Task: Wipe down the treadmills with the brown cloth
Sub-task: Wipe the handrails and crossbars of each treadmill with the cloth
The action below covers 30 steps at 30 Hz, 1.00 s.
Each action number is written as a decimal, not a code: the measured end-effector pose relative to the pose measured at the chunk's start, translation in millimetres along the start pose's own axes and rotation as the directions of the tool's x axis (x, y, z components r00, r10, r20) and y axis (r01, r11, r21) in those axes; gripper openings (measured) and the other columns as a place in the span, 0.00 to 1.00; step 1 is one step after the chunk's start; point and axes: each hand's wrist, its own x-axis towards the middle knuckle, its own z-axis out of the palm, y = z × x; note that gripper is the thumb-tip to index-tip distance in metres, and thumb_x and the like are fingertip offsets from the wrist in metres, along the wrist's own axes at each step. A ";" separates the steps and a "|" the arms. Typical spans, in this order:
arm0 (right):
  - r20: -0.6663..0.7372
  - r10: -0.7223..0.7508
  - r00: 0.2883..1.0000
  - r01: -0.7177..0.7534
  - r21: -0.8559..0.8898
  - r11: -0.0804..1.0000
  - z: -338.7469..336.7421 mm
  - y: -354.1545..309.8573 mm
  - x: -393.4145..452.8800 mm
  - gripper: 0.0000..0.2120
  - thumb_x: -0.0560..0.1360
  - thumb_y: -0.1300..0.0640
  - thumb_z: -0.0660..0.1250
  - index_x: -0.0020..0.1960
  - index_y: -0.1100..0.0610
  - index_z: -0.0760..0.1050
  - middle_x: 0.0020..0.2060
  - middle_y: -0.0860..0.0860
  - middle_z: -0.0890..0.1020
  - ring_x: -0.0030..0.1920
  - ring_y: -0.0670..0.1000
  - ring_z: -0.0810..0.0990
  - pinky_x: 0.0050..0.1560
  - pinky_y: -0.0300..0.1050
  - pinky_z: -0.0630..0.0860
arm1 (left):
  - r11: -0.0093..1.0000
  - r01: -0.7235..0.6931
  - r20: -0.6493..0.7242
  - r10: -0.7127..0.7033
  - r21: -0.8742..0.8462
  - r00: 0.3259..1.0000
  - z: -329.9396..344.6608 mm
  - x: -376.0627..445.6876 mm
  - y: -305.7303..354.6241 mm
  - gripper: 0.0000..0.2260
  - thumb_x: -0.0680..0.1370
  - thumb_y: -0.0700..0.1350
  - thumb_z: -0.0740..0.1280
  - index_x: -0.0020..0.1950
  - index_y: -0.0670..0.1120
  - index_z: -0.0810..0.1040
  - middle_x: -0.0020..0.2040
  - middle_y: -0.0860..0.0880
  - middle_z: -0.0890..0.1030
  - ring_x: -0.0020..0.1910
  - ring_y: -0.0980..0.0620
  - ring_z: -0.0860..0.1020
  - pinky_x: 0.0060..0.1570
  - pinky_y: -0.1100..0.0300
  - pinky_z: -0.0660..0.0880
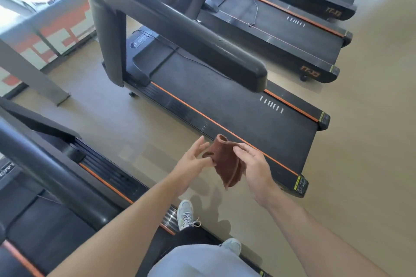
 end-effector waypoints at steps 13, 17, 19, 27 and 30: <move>-0.083 -0.119 0.989 0.096 -0.243 0.965 4.5 -43.1 53.0 0.11 0.85 0.57 0.63 0.52 0.52 0.84 0.47 0.50 0.88 0.52 0.53 0.86 0.58 0.52 0.80 | 0.976 -0.196 -0.141 0.181 -0.098 0.973 -26.0 24.5 43.5 0.11 0.78 0.35 0.73 0.58 0.35 0.76 0.50 0.39 0.85 0.48 0.47 0.82 0.55 0.51 0.79; -0.085 -0.165 0.983 0.141 -0.238 0.961 18.1 -58.0 76.0 0.12 0.84 0.55 0.63 0.51 0.50 0.85 0.47 0.51 0.88 0.53 0.58 0.86 0.62 0.64 0.79 | 0.961 -0.269 -0.193 0.253 -0.063 0.948 -41.7 41.6 71.1 0.05 0.81 0.34 0.69 0.56 0.40 0.78 0.48 0.45 0.86 0.47 0.50 0.82 0.52 0.52 0.79; -0.081 -0.198 0.977 0.174 -0.238 0.955 22.2 -67.2 84.9 0.12 0.84 0.55 0.63 0.51 0.51 0.85 0.48 0.51 0.88 0.53 0.58 0.86 0.62 0.64 0.79 | 0.955 -0.296 -0.229 0.282 -0.030 0.932 -45.5 44.7 84.1 0.06 0.81 0.35 0.69 0.52 0.46 0.82 0.47 0.48 0.86 0.46 0.52 0.82 0.52 0.53 0.78; -0.258 -0.298 0.919 0.304 -0.017 0.953 1.4 -154.4 178.6 0.10 0.85 0.54 0.63 0.54 0.53 0.83 0.50 0.52 0.87 0.54 0.55 0.85 0.63 0.58 0.80 | 0.888 -0.458 -0.434 0.428 0.039 0.793 -17.5 126.1 200.3 0.14 0.77 0.45 0.75 0.63 0.54 0.83 0.59 0.57 0.84 0.59 0.58 0.81 0.65 0.57 0.76; -0.520 -0.342 0.783 0.228 -0.271 0.935 -31.7 -175.7 237.7 0.17 0.85 0.54 0.63 0.72 0.55 0.75 0.68 0.54 0.79 0.70 0.57 0.76 0.73 0.52 0.71 | 0.928 -0.368 -0.581 0.266 -0.062 0.769 5.4 166.8 215.3 0.23 0.82 0.46 0.68 0.76 0.54 0.69 0.74 0.56 0.72 0.73 0.56 0.69 0.71 0.62 0.64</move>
